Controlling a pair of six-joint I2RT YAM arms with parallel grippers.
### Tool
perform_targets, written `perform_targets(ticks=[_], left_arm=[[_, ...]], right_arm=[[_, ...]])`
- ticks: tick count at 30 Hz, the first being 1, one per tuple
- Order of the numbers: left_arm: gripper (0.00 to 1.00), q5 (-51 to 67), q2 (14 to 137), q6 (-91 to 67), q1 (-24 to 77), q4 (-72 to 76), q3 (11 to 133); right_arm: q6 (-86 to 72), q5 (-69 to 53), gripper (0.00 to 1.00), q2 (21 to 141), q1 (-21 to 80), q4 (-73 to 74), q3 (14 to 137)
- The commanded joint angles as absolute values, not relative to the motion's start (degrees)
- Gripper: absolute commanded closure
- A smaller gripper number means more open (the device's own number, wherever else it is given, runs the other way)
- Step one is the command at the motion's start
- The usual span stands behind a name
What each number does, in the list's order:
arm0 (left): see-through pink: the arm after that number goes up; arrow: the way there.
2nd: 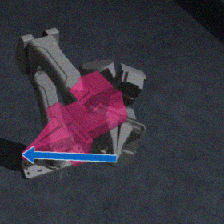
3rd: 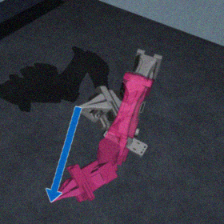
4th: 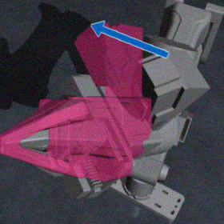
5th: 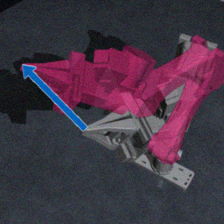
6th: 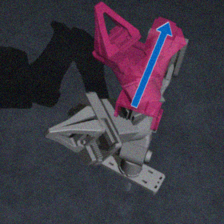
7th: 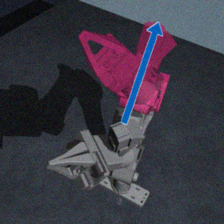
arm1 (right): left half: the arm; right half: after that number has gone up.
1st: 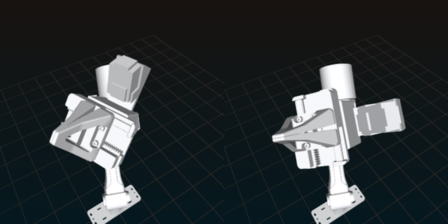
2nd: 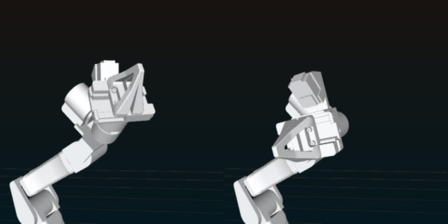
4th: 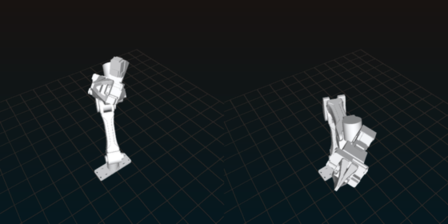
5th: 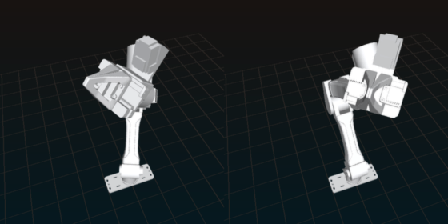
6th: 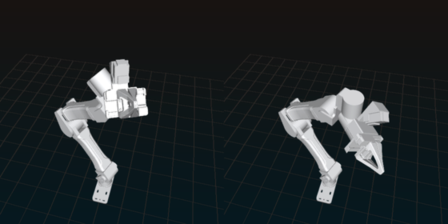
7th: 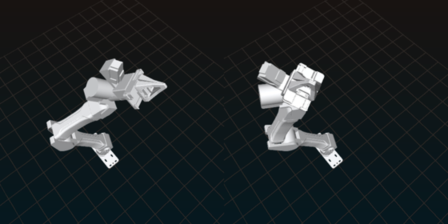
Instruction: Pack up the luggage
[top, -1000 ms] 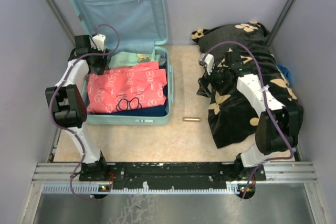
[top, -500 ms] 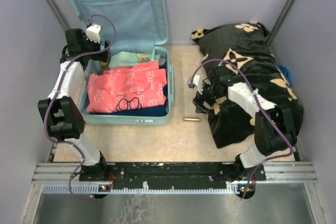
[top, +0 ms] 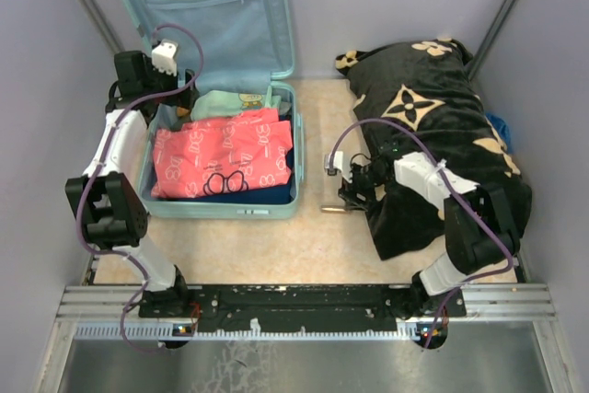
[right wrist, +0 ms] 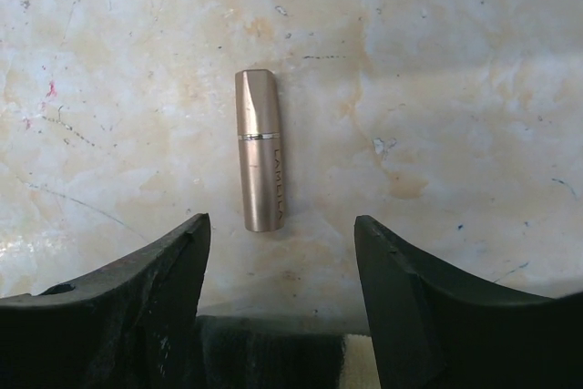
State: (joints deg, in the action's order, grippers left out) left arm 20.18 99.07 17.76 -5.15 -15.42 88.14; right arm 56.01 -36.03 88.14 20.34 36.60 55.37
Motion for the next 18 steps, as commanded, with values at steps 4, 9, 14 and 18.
perform_targets(ticks=[4,9,14,18], left_arm=[[0.04,21.6,97.0,17.1,-4.7,-15.6,87.5],[0.04,21.4,96.0,18.6,-4.7,-17.0,86.5],[0.04,22.2,96.0,19.1,-4.7,-18.1,87.6],[0.04,24.1,96.3,20.5,-4.7,-19.8,88.5]], right_arm=[[58.7,-36.5,0.37,88.3,23.1,33.7,54.2],[56.9,-33.5,0.38,89.5,25.6,29.1,52.3],[56.0,-30.8,0.44,91.6,27.3,25.4,50.7],[55.9,-29.0,0.56,91.4,27.3,24.4,50.0]])
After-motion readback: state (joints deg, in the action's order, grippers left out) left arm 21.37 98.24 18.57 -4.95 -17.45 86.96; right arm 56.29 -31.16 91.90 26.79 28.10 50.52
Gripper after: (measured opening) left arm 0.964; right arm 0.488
